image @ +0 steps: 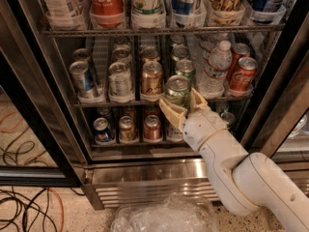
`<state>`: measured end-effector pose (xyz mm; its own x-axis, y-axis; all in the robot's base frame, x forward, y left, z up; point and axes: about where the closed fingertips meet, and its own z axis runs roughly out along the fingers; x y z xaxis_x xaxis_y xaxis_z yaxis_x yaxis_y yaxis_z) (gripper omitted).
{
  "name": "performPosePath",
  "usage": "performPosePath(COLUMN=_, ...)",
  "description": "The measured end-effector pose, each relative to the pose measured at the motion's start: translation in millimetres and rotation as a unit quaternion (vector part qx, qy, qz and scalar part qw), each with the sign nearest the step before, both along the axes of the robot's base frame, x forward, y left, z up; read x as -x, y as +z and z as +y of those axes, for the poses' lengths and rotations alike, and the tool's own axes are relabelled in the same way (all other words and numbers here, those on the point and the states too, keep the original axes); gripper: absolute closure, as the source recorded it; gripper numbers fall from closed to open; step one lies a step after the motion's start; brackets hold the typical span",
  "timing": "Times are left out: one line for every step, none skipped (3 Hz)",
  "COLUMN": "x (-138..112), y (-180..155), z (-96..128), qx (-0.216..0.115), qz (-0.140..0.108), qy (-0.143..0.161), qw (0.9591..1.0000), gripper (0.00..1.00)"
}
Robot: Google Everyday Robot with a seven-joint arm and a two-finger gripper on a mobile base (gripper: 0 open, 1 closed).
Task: Pick green can from middle shelf of fridge
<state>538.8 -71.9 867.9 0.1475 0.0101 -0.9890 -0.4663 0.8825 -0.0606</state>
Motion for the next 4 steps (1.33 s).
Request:
performPosePath(x=1.4, y=-1.6, z=6.5, qx=0.002, qz=0.002, qy=0.011, qw=0.9999, gripper=1.00)
performPosePath(x=14.7, y=-6.0, z=18.7, qx=0.007, qz=0.006, qy=0.039, qw=0.9992, gripper=1.00)
performPosePath(x=37.6, y=-7.4, z=30.7, qx=0.001, qz=0.005, qy=0.069, qw=0.9976, gripper=1.00)
performPosePath(x=89.3, y=-23.1, z=38.7, qx=-0.016, qz=0.016, qy=0.109, qw=0.9938, gripper=1.00)
